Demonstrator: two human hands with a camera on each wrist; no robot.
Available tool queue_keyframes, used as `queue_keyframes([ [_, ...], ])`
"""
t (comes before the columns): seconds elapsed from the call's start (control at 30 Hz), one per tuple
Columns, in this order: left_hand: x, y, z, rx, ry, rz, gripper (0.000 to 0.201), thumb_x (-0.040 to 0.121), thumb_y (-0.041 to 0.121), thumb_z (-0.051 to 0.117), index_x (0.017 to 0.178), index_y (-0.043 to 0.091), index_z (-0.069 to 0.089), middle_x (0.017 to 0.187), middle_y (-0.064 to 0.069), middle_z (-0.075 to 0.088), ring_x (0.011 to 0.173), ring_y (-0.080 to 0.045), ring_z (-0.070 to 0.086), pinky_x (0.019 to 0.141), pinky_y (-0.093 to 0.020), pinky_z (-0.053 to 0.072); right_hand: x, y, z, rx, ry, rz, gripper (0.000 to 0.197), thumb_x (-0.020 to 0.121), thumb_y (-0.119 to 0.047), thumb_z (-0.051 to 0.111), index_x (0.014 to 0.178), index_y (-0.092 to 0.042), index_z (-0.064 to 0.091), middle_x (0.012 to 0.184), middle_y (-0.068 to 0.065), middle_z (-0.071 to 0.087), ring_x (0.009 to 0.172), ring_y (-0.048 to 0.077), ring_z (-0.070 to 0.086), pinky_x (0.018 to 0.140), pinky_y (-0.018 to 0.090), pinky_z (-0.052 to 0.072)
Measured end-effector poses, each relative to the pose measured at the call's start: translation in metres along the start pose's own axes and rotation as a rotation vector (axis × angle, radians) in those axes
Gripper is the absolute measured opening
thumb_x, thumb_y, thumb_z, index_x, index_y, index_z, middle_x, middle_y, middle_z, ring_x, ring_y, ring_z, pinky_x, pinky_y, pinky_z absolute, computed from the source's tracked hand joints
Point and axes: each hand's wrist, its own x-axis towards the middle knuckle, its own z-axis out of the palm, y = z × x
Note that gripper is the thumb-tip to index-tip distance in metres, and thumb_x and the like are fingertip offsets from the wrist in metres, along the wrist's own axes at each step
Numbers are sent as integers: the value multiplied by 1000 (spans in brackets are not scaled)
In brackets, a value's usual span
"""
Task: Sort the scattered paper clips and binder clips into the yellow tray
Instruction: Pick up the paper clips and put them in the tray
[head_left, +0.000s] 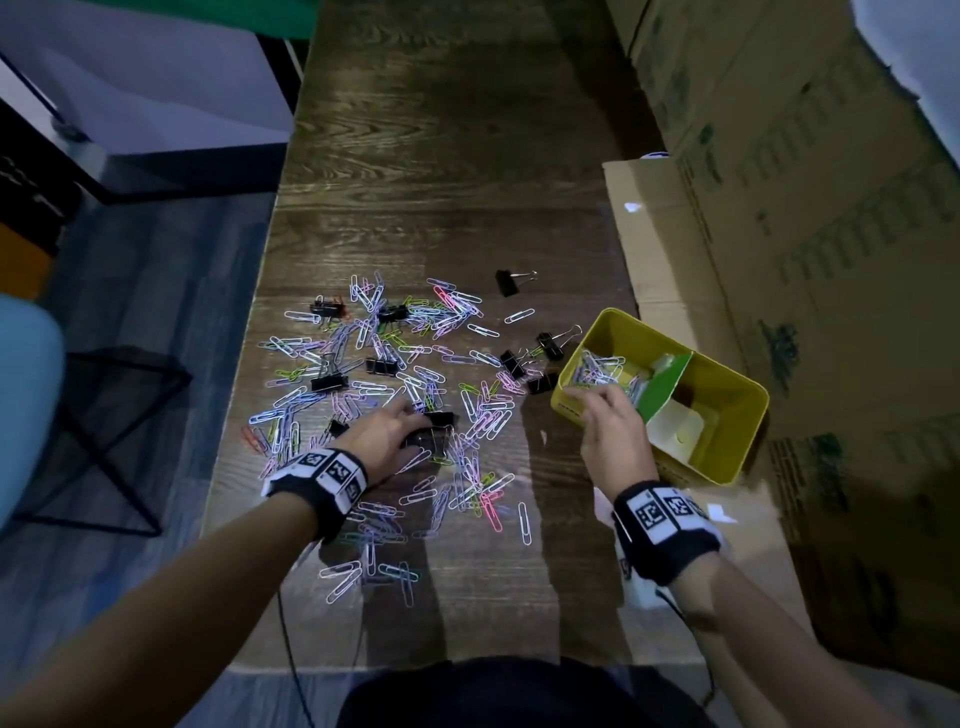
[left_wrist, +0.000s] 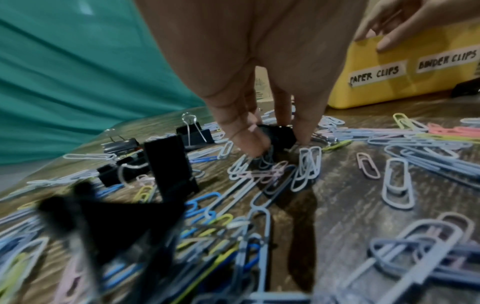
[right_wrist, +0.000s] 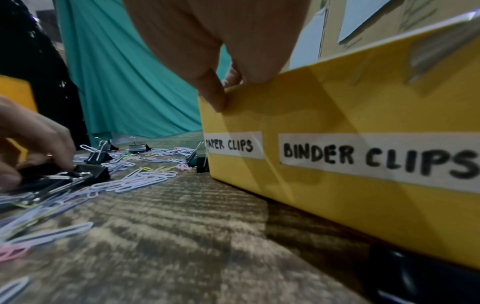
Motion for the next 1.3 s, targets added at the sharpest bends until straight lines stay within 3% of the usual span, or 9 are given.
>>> queue_keyframes([
  [0.1,11,5,4,15,14,-56,41,89,21,57,129,23,49,126,-7,44,87,-23,61,80,-32,52,6,-8,1,-9,9,24,43,84,11,52,122,-8,60,107,1,47,100,16,50,100,28,43],
  [0.23,10,8,4,6,111,-91,44,88,18,59,131,17,48,139,-11,34,93,-26,62,87,-37,53,-9,-13,10,-138,95,-199,37,76,1,63,111,-11,65,113,11,55,109,25,50,98,37,40],
  [0.37,-18,11,18,-1,174,-93,31,87,20,57,117,12,56,114,-11,53,86,-23,58,73,-35,56,-37,-24,27,-165,-261,-207,29,84,-18,64,113,-17,59,112,5,53,100,21,55,86,35,50],
  [0.5,-39,23,48,82,75,-181,47,88,34,54,130,14,45,125,-13,50,109,-28,49,92,-40,48,-64,-34,55,-279,-583,181,69,85,-51,58,137,-15,29,134,12,35,126,30,36,98,37,41],
  [0.6,-37,43,63,74,102,-186,45,83,36,58,121,13,52,116,-16,53,102,-31,50,90,-43,47,-73,-43,74,-358,-552,147,95,77,-60,61,144,-10,15,137,17,33,125,35,33,105,42,35],
  [0.77,-29,76,72,-32,65,-43,45,81,22,54,123,9,51,120,-14,48,108,-31,46,94,-45,43,-67,-52,84,-377,-486,108,106,71,-45,74,146,-6,9,137,18,30,122,32,33,106,39,30],
  [0.9,-38,71,60,-45,108,-121,57,78,40,64,128,25,42,120,-8,46,105,-28,49,90,-39,47,-64,-49,84,-303,-463,173,109,68,-46,77,147,-12,9,133,15,28,123,31,30,104,39,35],
  [1.07,-42,72,63,-23,-104,-267,75,76,46,66,138,34,26,131,-10,33,111,-32,44,93,-42,45,-62,-48,85,-176,-512,149,67,81,-23,71,138,-21,36,132,14,30,121,33,43,99,44,43],
  [1.3,-30,83,76,-184,42,-178,39,81,7,58,120,10,56,122,-11,50,107,-31,55,93,-37,45,-64,-45,83,-120,-531,105,29,88,-4,54,117,-6,60,129,15,47,112,34,54,95,43,46],
])
